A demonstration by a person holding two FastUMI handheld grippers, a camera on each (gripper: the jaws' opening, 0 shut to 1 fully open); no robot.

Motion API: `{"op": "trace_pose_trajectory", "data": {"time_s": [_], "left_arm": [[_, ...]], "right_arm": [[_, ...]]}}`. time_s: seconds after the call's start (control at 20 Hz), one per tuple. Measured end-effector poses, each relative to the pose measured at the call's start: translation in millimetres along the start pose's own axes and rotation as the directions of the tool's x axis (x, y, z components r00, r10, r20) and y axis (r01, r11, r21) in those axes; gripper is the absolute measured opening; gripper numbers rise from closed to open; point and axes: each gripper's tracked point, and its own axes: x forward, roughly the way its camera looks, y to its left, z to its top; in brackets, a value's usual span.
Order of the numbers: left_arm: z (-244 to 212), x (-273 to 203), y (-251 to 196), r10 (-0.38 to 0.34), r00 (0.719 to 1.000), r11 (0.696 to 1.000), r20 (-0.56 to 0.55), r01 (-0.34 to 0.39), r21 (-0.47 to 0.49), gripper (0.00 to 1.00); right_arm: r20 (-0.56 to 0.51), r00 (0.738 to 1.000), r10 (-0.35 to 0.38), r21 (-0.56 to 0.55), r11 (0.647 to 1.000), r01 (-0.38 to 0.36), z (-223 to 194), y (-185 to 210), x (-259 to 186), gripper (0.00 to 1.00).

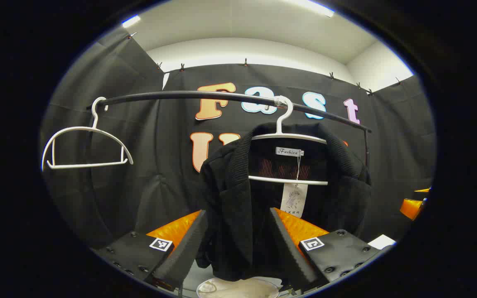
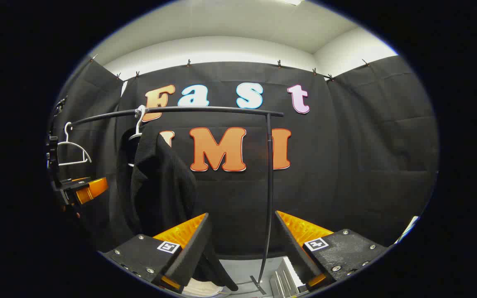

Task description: Grasp the clothes on the hanger with both hands and then place them into the laundry hamper below.

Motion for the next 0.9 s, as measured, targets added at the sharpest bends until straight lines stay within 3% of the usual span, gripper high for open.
{"op": "trace_pose_trajectory", "data": {"time_s": [0.05, 0.15, 0.2, 0.25, 0.4, 0.5, 0.7, 0.85, 0.9], "left_arm": [[-0.9, -0.3, 0.5, 0.003, 1.000, 1.000, -0.001, -0.003, -0.001, 0.93], [0.1, -1.0, 1.5, 0.007, 1.000, 1.000, 0.002, -0.007, -0.009, 0.96], [0.8, -0.3, 0.2, 0.004, 1.000, 1.000, 0.003, -0.004, -0.013, 0.93], [1.7, 0.1, -0.3, 0.005, 1.000, 1.000, 0.005, -0.004, -0.014, 0.93], [2.3, 2.0, -4.3, 0.002, 1.000, 1.000, 0.008, -0.002, -0.009, 0.93], [3.7, 3.0, -8.3, -0.006, 1.000, 1.000, 0.010, 0.006, 0.004, 0.93], [1.3, 3.2, -7.5, -0.004, 1.000, 1.000, 0.007, 0.004, 0.014, 0.93], [-0.4, 2.4, 1.0, 0.012, 1.000, 1.000, 0.007, -0.012, 0.011, 0.93], [-1.1, 2.3, 3.2, 0.016, 1.000, 1.000, 0.006, -0.016, 0.012, 0.93]], "right_arm": [[0.004, 1.000, -0.006, 0.000, 1.000, 0.006, 2.2, -3.1, -0.8, 0.94], [0.009, 1.000, -0.014, -0.002, 1.000, 0.014, 3.4, -7.5, -2.5, 0.94], [0.011, 1.000, -0.016, -0.004, 1.000, 0.016, 4.2, -9.7, -2.8, 0.94], [0.012, 1.000, -0.018, -0.006, 1.000, 0.018, 5.4, -10.4, -3.6, 0.98], [0.015, 1.000, -0.025, -0.009, 1.000, 0.025, 5.2, -14.1, -2.4, 0.94], [0.010, 1.000, -0.027, -0.010, 1.000, 0.027, 2.6, -16.0, -3.0, 1.00], [-0.001, 1.000, -0.017, -0.001, 1.000, 0.017, -0.2, -10.8, -1.3, 0.87], [-0.005, 1.000, -0.009, -0.006, 1.000, 0.009, -2.0, -5.0, -2.0, 1.00], [-0.006, 1.000, -0.007, -0.007, 1.000, 0.007, -2.4, -2.3, -2.6, 1.00]]}}
